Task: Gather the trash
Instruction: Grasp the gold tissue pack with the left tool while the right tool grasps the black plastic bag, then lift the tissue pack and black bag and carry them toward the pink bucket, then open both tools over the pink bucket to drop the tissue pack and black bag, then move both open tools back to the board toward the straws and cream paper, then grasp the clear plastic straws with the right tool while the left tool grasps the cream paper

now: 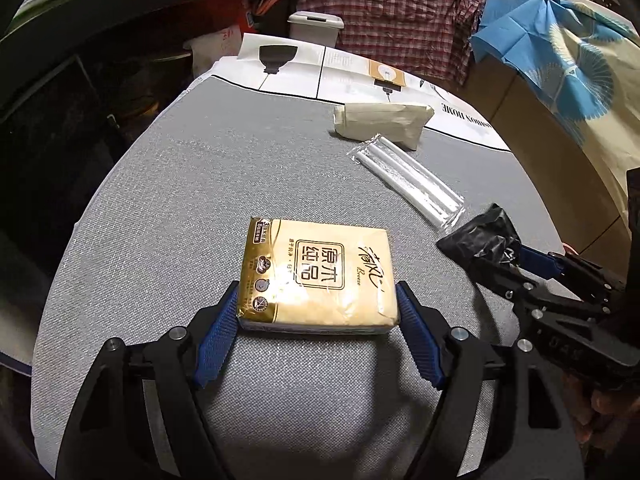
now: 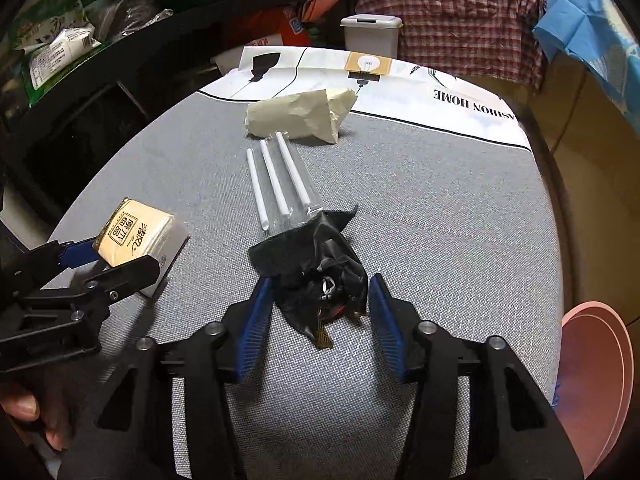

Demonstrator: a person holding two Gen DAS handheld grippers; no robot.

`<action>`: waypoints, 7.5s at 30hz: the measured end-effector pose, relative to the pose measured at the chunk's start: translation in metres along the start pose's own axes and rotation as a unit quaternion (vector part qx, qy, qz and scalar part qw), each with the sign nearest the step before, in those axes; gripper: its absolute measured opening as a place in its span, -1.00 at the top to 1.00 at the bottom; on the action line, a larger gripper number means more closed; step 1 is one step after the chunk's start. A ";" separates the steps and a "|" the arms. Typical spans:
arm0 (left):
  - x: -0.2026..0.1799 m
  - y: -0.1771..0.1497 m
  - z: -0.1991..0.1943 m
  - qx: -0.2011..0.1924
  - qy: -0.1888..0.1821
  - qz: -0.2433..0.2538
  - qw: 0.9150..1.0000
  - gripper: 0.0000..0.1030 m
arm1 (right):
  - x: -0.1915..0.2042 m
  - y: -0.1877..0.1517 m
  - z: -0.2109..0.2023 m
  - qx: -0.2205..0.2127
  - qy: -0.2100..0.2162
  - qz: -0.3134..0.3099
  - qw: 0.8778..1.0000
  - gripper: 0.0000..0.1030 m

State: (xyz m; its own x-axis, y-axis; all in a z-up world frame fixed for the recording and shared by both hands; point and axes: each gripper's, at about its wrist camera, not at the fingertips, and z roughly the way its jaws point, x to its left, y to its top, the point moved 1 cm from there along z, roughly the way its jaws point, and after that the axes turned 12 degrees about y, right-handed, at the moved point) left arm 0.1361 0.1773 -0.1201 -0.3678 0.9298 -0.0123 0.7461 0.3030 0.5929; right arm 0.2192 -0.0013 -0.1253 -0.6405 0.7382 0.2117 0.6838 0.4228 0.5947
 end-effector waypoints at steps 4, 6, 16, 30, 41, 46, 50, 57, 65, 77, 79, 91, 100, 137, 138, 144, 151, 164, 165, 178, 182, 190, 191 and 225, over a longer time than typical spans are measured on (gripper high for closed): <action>0.002 0.000 0.000 0.000 0.001 -0.001 1.000 -0.41 | 0.001 -0.001 -0.004 -0.004 -0.002 -0.005 1.000 0.12; 0.002 0.000 0.000 0.000 0.003 -0.001 1.000 -0.41 | 0.002 -0.001 -0.007 -0.007 -0.003 -0.009 1.000 0.13; 0.007 -0.001 -0.005 -0.006 0.014 -0.004 1.000 -0.40 | 0.007 -0.003 -0.026 -0.023 -0.006 -0.015 1.000 0.13; 0.002 0.001 -0.034 -0.039 0.013 -0.006 0.999 -0.40 | 0.004 -0.010 -0.074 -0.062 -0.017 0.000 0.998 0.13; -0.004 0.008 -0.061 -0.064 -0.003 -0.011 0.998 -0.40 | 0.006 -0.012 -0.131 -0.097 -0.027 0.011 0.995 0.13; -0.009 0.009 -0.071 -0.072 -0.011 -0.008 0.997 -0.40 | 0.000 -0.010 -0.166 -0.117 -0.031 0.030 0.992 0.13; -0.014 0.007 -0.076 -0.079 -0.015 0.003 0.997 -0.40 | -0.004 -0.013 -0.190 -0.126 -0.038 0.034 0.991 0.13; -0.020 0.005 -0.083 -0.078 -0.022 0.010 0.997 -0.40 | -0.014 -0.019 -0.224 -0.136 -0.063 0.029 0.988 0.13; -0.042 0.001 -0.095 -0.085 -0.033 0.027 0.995 -0.40 | -0.045 -0.043 -0.248 -0.148 -0.091 0.059 0.983 0.13; -0.082 0.000 -0.097 -0.083 -0.046 0.052 0.994 -0.40 | -0.088 -0.070 -0.255 -0.152 -0.120 0.108 0.975 0.13; -0.088 0.000 -0.098 -0.084 -0.047 0.054 0.994 -0.40 | -0.092 -0.072 -0.256 -0.154 -0.122 0.115 0.974 0.13; -0.129 -0.002 -0.098 -0.082 -0.063 0.071 0.992 -0.40 | -0.113 -0.084 -0.262 -0.150 -0.135 0.137 0.970 0.13; -0.163 -0.008 -0.098 -0.077 -0.083 0.089 0.990 -0.40 | -0.127 -0.089 -0.267 -0.155 -0.140 0.159 0.965 0.13; -0.286 -0.043 -0.084 -0.045 -0.184 0.204 0.961 -0.45 | -0.168 -0.097 -0.259 -0.141 -0.159 0.223 0.951 -0.17; -0.284 -0.043 -0.084 -0.044 -0.184 0.203 0.961 -0.45 | -0.169 -0.097 -0.259 -0.143 -0.159 0.223 0.951 -0.22; -0.272 -0.042 -0.083 -0.042 -0.181 0.199 0.962 -0.45 | -0.168 -0.096 -0.260 -0.139 -0.161 0.220 0.952 -0.22; -0.244 -0.032 -0.092 -0.058 -0.171 0.182 0.967 -0.45 | -0.160 -0.096 -0.263 -0.145 -0.166 0.209 0.953 -0.22; -0.170 -0.001 -0.111 -0.095 -0.140 0.123 0.978 -0.45 | -0.131 -0.080 -0.266 -0.176 -0.163 0.177 0.954 -0.09; -0.165 0.002 -0.112 -0.098 -0.134 0.119 0.979 -0.45 | -0.127 -0.078 -0.265 -0.178 -0.162 0.173 0.955 -0.07; -0.077 0.035 -0.099 -0.116 -0.061 0.055 0.990 -0.45 | -0.093 -0.039 -0.224 -0.178 -0.118 0.142 0.967 0.26; -0.057 0.041 -0.091 -0.112 -0.049 0.039 0.992 -0.45 | -0.083 -0.025 -0.201 -0.175 -0.103 0.136 0.970 0.38; -0.036 0.047 -0.075 -0.105 -0.034 0.026 0.994 -0.45 | -0.068 -0.003 -0.156 -0.161 -0.074 0.120 0.977 0.44; -0.034 0.047 -0.073 -0.104 -0.033 0.024 0.994 -0.45 | -0.066 -0.001 -0.150 -0.160 -0.071 0.116 0.978 0.44; 0.028 0.080 -0.015 -0.096 -0.015 0.004 0.995 0.31 | -0.003 0.045 0.023 -0.034 0.059 -0.006 0.998 0.10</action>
State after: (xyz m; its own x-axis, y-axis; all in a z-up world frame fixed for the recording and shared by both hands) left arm 0.1769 0.2238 -0.0610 -0.3431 0.9388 -0.0299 0.6273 0.2527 0.7366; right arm 0.2601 0.0274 -0.1166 -0.6873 0.6651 0.2920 0.6538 0.3914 0.6476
